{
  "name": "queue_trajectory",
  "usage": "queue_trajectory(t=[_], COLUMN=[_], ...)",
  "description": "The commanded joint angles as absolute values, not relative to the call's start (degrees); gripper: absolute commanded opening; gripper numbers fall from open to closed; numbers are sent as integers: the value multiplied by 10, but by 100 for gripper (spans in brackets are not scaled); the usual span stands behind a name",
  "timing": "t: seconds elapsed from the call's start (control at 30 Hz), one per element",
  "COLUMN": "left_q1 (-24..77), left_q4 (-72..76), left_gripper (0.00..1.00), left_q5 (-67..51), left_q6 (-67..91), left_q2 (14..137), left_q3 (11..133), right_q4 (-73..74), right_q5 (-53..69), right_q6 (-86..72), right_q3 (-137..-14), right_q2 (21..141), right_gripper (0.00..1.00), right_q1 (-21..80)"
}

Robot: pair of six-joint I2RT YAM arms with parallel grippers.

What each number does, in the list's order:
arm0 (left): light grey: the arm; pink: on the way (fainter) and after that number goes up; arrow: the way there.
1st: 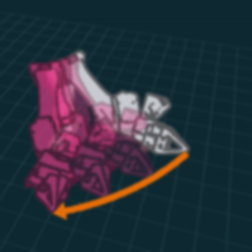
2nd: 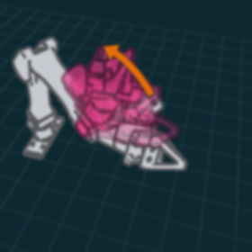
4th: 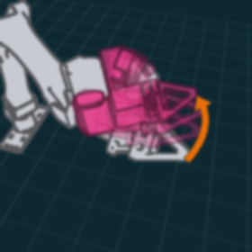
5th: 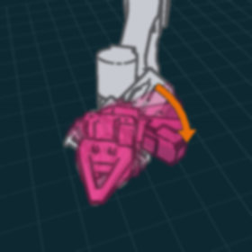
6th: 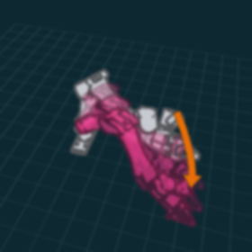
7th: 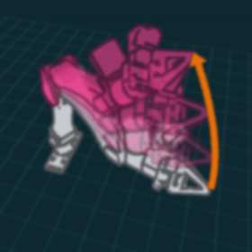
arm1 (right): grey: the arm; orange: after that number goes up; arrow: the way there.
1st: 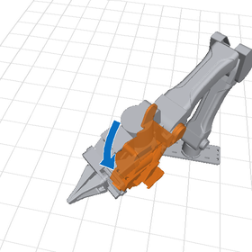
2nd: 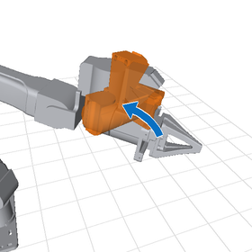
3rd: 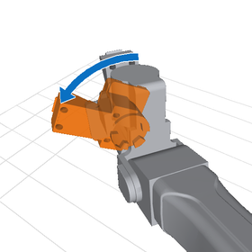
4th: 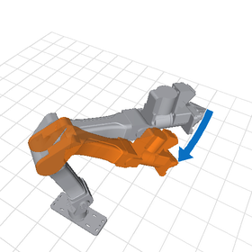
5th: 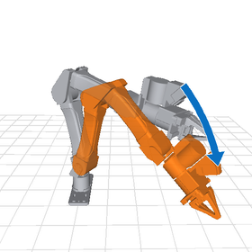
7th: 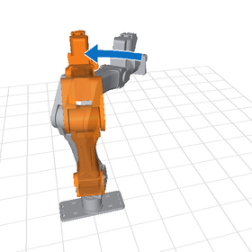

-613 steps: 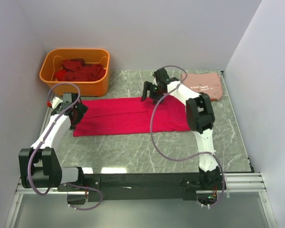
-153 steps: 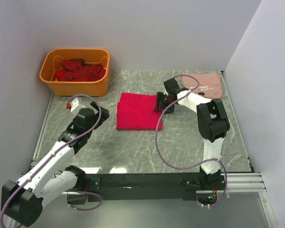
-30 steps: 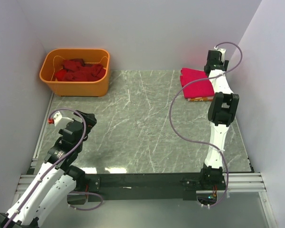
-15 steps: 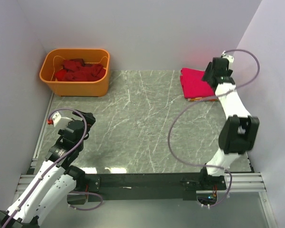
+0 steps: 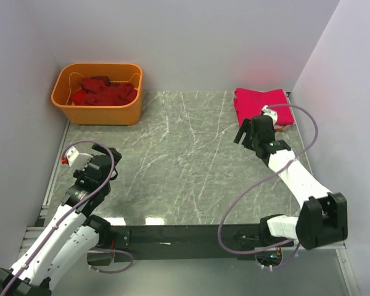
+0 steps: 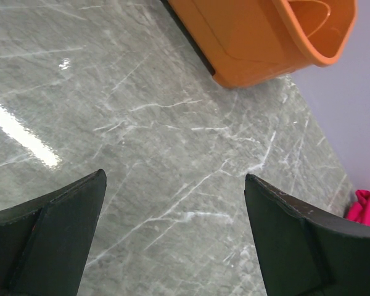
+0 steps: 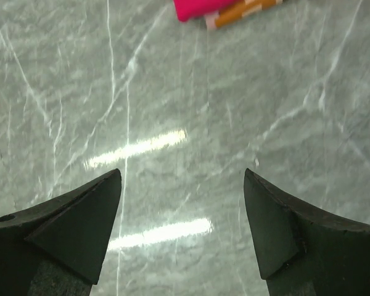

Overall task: Fold and stack the t-shirts
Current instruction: Reset both grippers

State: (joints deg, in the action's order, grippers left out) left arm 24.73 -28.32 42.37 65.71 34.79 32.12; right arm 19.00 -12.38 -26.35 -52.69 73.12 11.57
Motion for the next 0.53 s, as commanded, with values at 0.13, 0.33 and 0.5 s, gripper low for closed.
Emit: queue_trajectory(t=[0.13, 0.33, 0.5], left_q1=[249, 249, 249], left_q4=[-294, -292, -272], left_gripper=[99, 100, 99], left_q5=[434, 425, 417], left_q6=[657, 646, 635], left_q2=[353, 373, 393], left_q3=[342, 347, 361], right_q4=[131, 118, 104], right_q5=[-131, -133, -134], right_q6=[-293, -294, -301], right_q3=[-497, -473, -460], right_q2=[626, 589, 577], right_gripper=[87, 87, 88], right_q1=[125, 125, 125])
